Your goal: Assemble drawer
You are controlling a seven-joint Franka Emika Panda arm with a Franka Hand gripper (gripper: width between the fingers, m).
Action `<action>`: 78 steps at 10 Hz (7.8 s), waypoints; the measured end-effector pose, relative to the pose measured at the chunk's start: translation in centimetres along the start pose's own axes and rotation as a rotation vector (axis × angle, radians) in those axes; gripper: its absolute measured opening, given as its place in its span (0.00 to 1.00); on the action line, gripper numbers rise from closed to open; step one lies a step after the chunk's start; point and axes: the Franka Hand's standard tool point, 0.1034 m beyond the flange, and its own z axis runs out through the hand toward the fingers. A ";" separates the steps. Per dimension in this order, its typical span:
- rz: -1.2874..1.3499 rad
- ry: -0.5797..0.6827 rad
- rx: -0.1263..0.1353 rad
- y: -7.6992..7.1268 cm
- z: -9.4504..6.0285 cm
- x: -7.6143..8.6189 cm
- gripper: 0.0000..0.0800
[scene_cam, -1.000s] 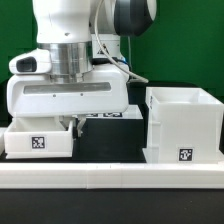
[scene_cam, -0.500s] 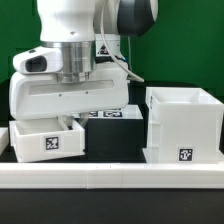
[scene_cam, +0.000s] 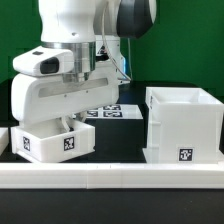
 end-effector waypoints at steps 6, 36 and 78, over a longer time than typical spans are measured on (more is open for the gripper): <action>-0.466 -0.057 -0.009 -1.5 0.2 0.6 0.05; -0.726 -0.064 0.012 -7.0 1.4 5.1 0.05; -0.807 -0.055 -0.007 -8.1 1.4 5.3 0.05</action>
Offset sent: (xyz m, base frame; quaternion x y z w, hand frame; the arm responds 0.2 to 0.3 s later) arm -0.0072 0.0188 0.0094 -0.0194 -0.0037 -0.2035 0.9789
